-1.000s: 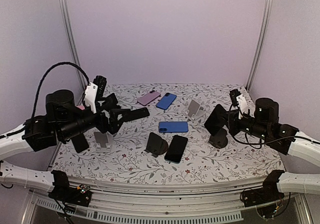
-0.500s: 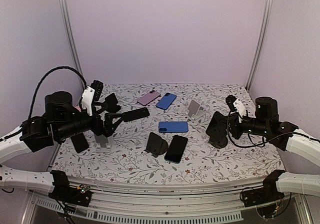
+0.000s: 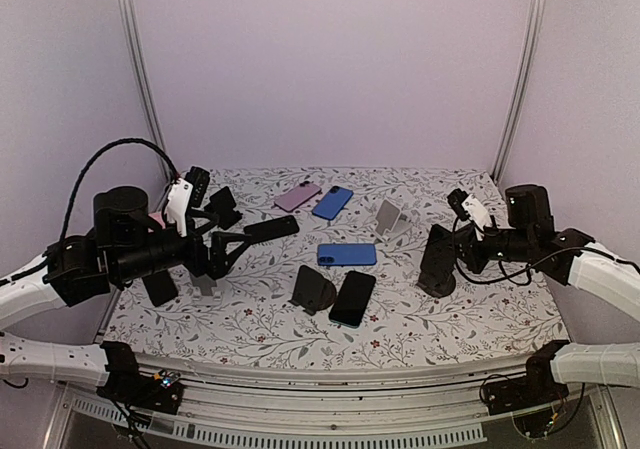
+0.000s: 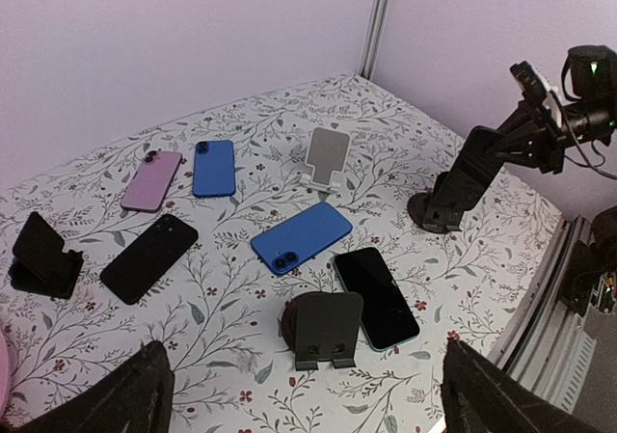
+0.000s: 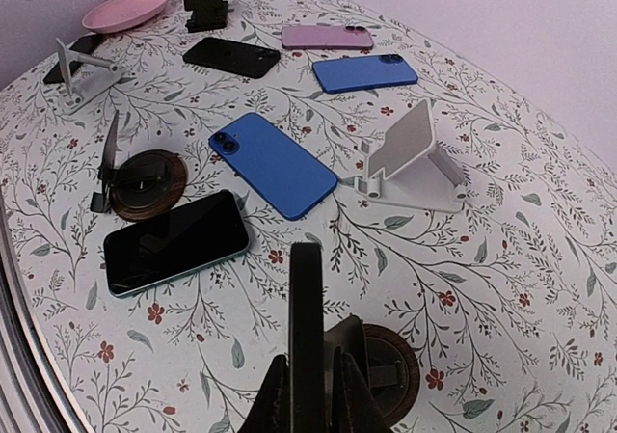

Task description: Place the phone on the phone stand

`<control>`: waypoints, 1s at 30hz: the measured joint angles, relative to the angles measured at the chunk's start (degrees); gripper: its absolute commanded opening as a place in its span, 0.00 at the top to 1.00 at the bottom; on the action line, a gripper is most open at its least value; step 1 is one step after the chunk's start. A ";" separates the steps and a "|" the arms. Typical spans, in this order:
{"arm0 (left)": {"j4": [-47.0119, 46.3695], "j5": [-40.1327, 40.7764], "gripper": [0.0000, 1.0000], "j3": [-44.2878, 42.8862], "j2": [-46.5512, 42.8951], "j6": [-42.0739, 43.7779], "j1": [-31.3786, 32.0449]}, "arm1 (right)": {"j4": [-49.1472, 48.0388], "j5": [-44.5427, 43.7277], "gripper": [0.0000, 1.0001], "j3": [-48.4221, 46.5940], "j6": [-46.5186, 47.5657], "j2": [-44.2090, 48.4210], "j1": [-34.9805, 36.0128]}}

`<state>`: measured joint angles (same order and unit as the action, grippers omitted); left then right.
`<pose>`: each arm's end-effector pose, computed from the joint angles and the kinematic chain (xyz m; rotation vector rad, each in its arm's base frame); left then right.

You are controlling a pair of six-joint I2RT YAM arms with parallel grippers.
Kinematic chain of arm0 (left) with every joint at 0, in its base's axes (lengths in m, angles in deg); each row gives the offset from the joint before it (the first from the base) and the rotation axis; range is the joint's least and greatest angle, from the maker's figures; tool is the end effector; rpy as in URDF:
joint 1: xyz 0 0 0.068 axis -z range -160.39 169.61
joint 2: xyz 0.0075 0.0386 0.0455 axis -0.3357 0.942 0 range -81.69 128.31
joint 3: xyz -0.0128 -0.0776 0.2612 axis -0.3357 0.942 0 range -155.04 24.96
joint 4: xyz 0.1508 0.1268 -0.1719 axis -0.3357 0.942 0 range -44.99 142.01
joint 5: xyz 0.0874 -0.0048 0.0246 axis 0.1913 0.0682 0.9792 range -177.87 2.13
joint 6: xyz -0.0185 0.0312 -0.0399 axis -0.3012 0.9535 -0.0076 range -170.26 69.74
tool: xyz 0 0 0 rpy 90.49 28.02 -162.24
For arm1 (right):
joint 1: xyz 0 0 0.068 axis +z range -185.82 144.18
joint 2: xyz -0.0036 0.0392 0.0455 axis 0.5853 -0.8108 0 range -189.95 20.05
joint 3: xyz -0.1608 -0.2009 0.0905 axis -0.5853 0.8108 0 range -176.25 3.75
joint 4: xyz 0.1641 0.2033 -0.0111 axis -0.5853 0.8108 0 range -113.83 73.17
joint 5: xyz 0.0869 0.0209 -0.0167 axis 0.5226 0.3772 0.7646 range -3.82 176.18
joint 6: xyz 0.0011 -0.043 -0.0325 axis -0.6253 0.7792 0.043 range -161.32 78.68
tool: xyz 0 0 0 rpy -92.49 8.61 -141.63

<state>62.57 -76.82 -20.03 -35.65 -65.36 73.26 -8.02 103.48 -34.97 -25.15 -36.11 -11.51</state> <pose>0.1159 -0.1459 0.3243 0.5118 1.8710 -0.6303 0.1917 0.0982 0.2575 -0.9061 1.9487 0.4072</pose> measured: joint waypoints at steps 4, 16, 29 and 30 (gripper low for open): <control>-0.11 -0.24 0.03 0.00 0.09 0.00 -0.33 | -0.02 0.68 0.98 0.02 0.02 -1.99 -1.49; -0.15 -1.07 0.03 0.00 0.44 0.02 -1.51 | -1.77 2.08 0.97 0.66 -0.70 -5.31 -2.60; -0.13 -1.62 0.03 0.07 0.83 0.02 -1.97 | -3.26 2.14 0.94 1.60 -2.27 -5.86 -2.62; -0.11 -1.64 0.03 0.07 0.96 0.02 -1.99 | -3.37 2.14 0.93 1.62 -2.40 -6.12 -2.62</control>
<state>62.46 -78.46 -19.96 -34.69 -65.33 71.27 -11.39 105.62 -33.35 -27.56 -42.23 -14.13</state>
